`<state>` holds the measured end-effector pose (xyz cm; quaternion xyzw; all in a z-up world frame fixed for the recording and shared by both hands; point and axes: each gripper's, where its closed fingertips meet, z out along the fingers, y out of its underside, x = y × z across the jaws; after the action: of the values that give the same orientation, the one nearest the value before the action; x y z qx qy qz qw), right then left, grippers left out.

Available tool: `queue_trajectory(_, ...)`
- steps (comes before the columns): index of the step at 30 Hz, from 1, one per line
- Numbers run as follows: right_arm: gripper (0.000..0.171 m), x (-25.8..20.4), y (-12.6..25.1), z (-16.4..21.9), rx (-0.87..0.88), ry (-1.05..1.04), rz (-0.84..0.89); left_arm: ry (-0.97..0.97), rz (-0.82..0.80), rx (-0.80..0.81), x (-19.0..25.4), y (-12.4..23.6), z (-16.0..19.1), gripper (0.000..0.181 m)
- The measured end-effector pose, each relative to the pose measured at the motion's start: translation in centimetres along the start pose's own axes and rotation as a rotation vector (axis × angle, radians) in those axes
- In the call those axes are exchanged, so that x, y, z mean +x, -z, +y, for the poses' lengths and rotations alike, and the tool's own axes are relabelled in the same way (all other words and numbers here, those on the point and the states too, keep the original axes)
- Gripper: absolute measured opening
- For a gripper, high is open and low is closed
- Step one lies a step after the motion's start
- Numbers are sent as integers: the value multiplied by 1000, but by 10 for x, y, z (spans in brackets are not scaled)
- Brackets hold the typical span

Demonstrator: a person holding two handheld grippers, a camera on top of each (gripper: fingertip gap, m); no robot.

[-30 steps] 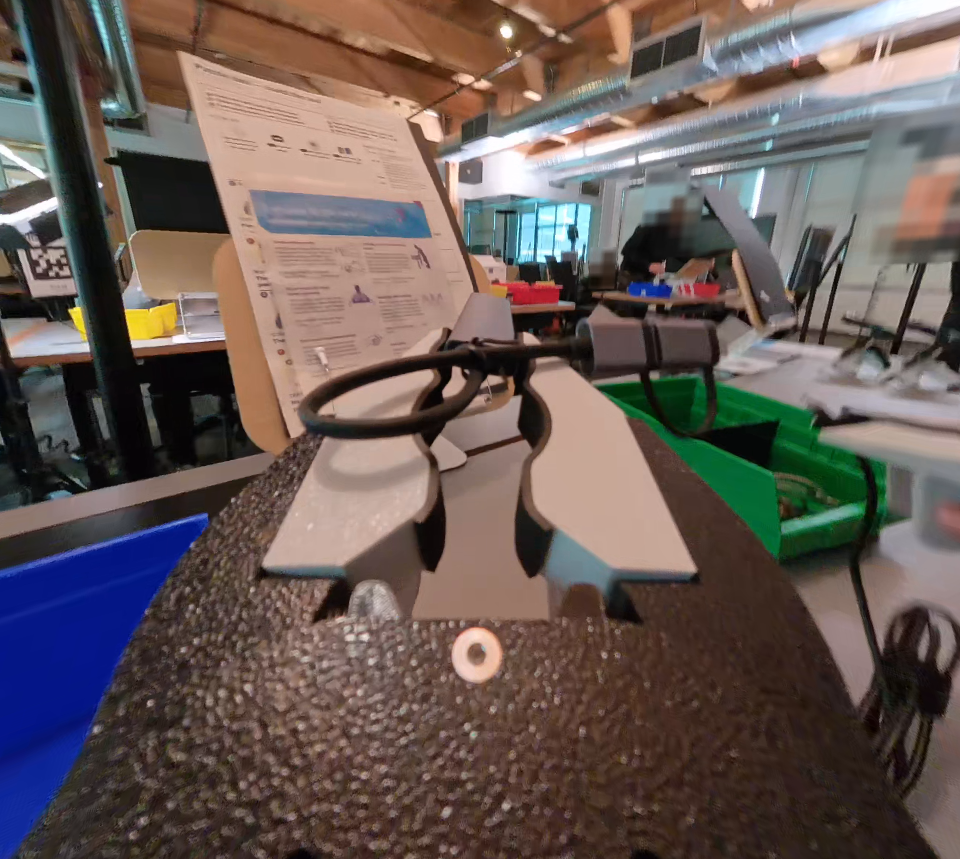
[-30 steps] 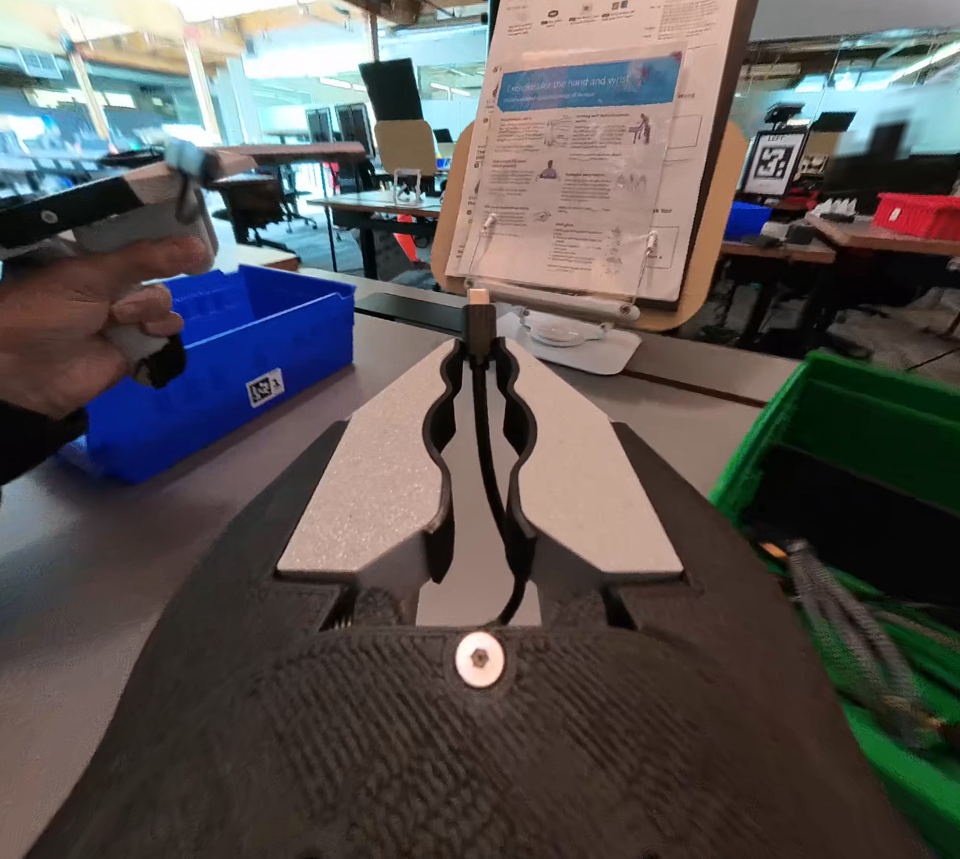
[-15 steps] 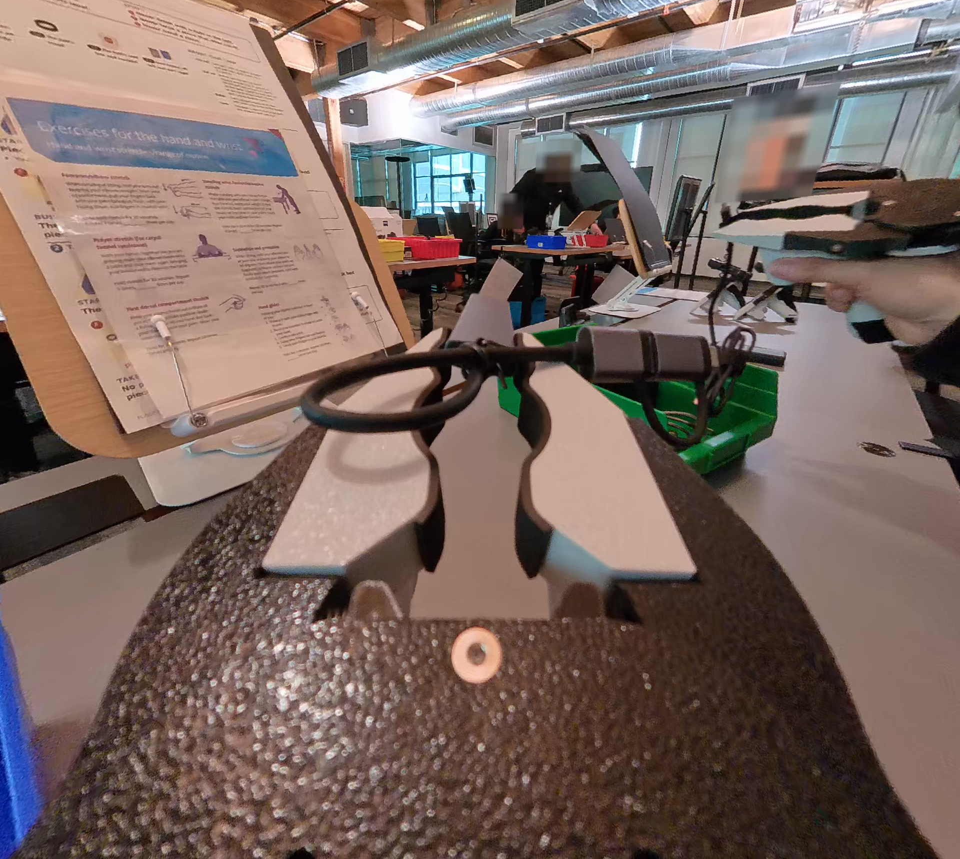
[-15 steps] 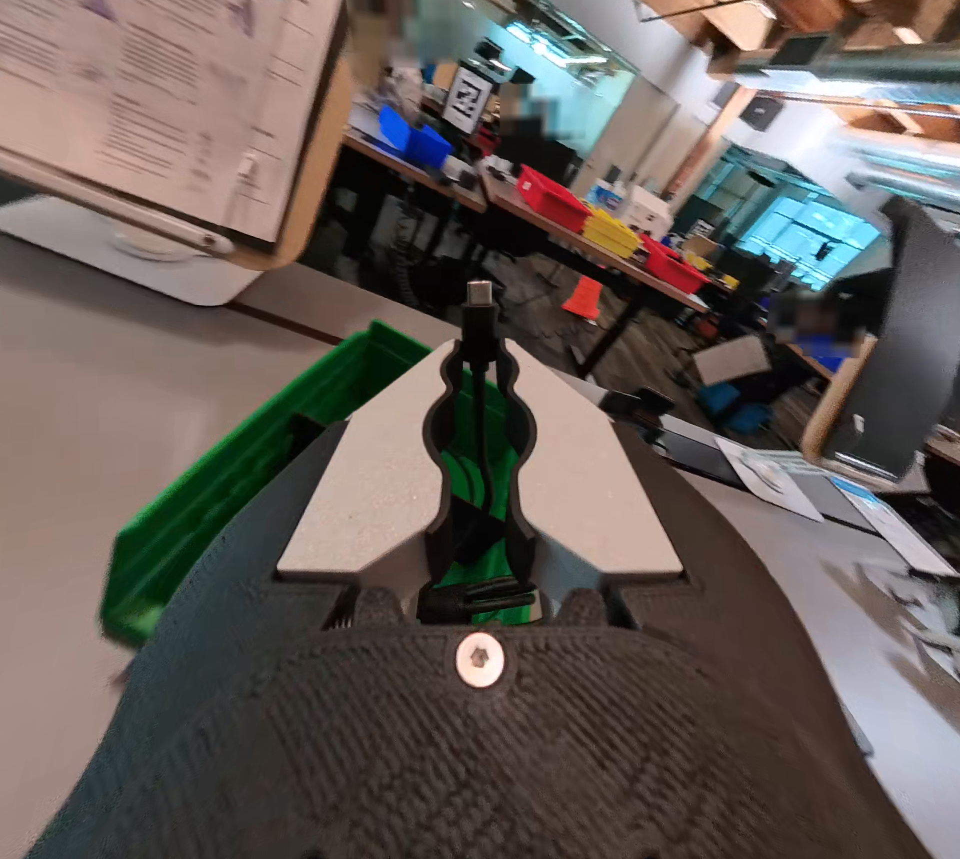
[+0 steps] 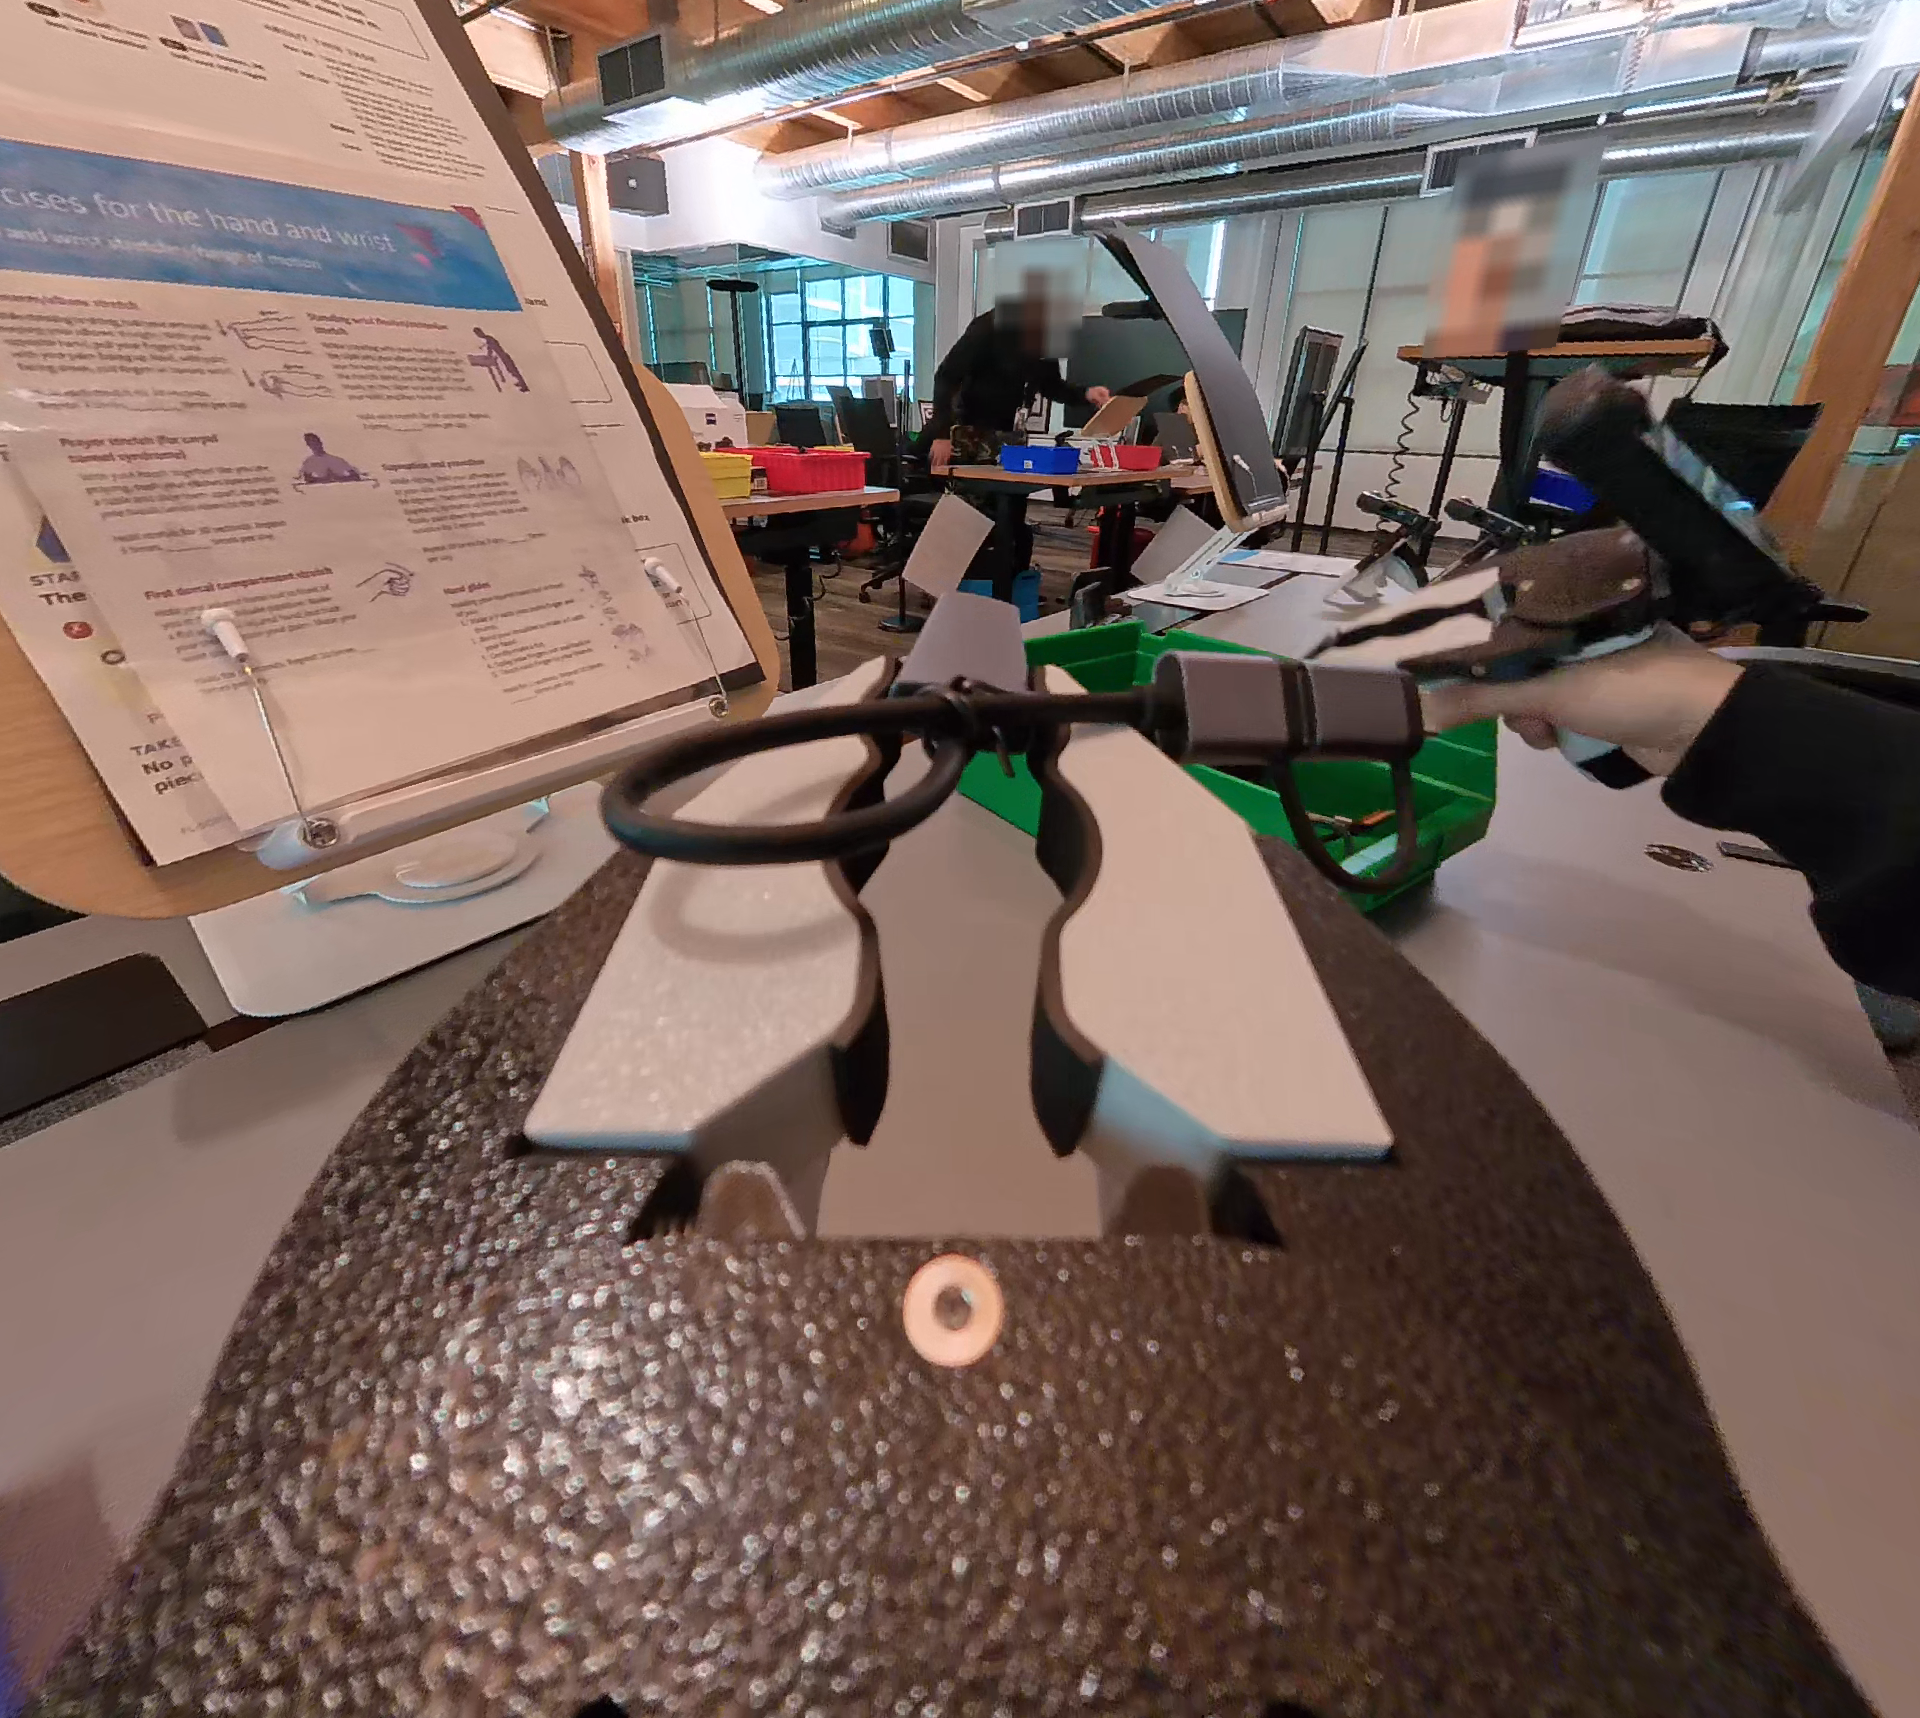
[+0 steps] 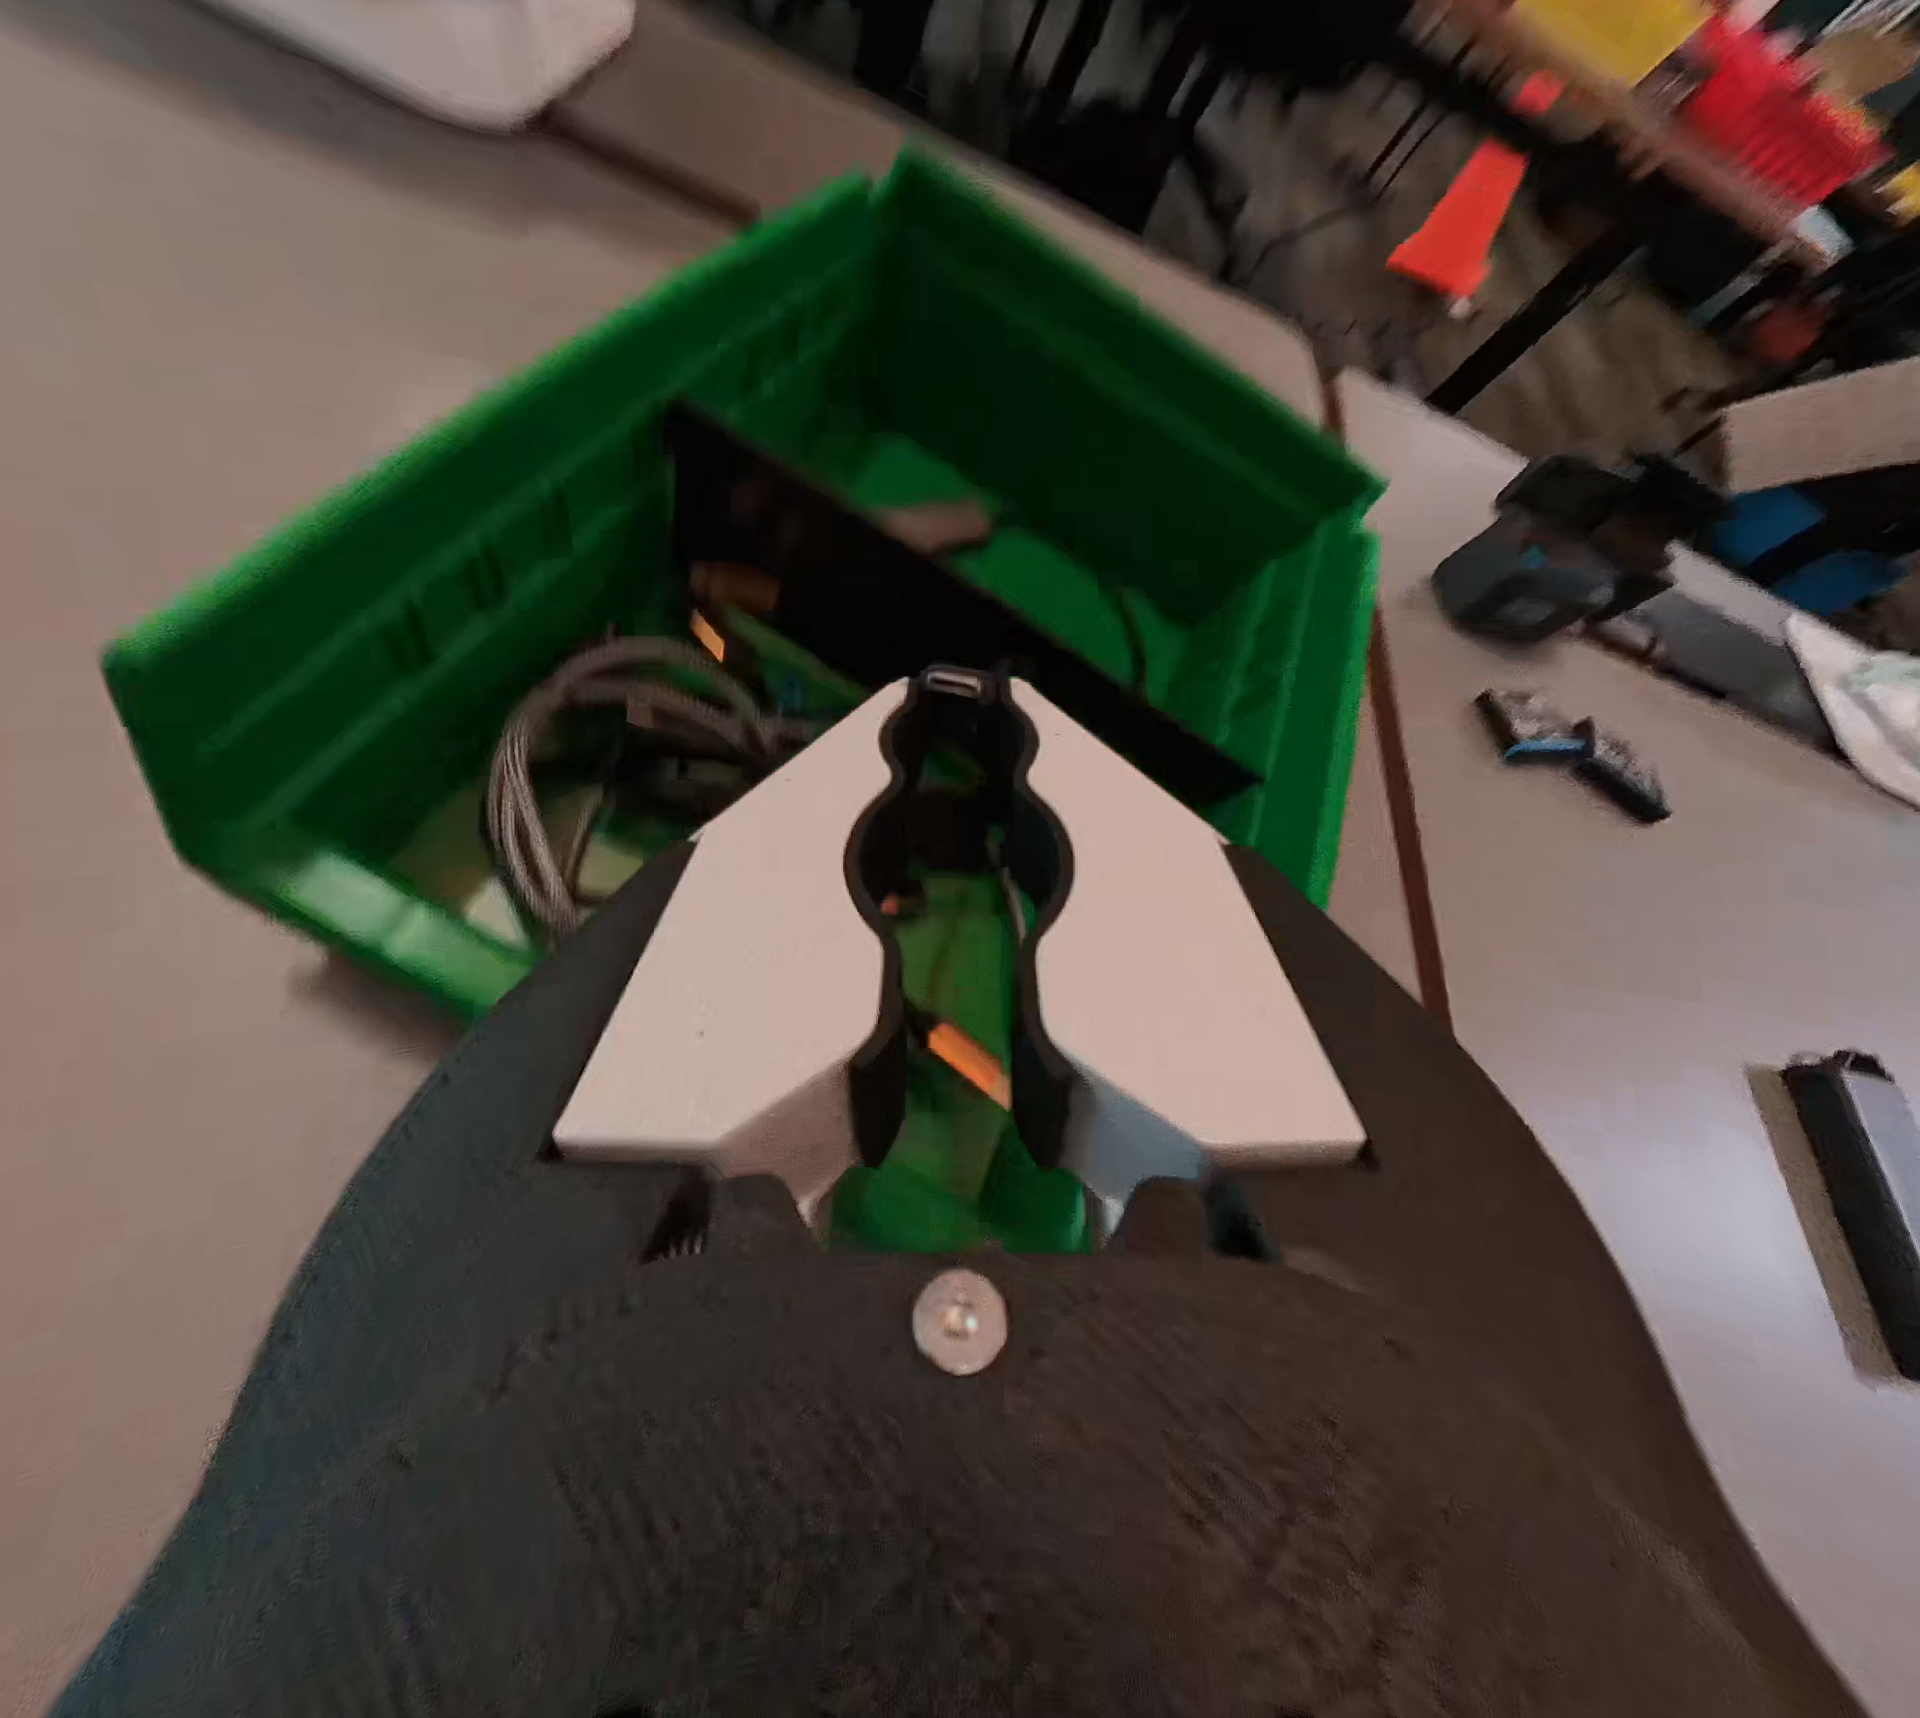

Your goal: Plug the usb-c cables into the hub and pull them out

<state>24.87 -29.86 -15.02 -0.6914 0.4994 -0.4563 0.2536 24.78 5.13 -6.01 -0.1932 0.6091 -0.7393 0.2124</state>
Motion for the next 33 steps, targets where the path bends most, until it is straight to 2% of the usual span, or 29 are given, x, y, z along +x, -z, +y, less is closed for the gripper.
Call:
queue_trajectory(4,13,0,0,46,-217,137,-24,0,10,-9,3,-1,2,21)
queue_trajectory(7,29,11,7,83,-419,234,-17,-7,12,-11,5,-2,3,21)
queue_trajectory(9,40,11,13,81,-394,240,-29,-9,9,-12,4,-2,3,21)
queue_trajectory(13,62,13,31,59,-260,130,-48,9,10,-12,2,-1,4,21)
queue_trajectory(16,78,11,50,52,-231,62,-112,6,15,-18,4,-2,6,21)
queue_trajectory(20,77,26,74,63,-293,59,-83,8,19,-18,5,-2,6,21)
queue_trajectory(22,73,34,77,59,-259,25,-40,10,24,-17,6,-2,5,21)
queue_trajectory(24,70,27,77,56,-225,7,-66,10,28,-20,7,-3,6,21)
queue_trajectory(27,53,7,64,57,-213,24,-109,8,40,-27,11,-5,8,21)
queue_trajectory(29,48,-7,52,64,-257,42,-135,8,48,-32,13,-6,10,21)
queue_trajectory(33,32,-6,28,69,-347,-16,-85,10,56,-41,15,-7,13,21)
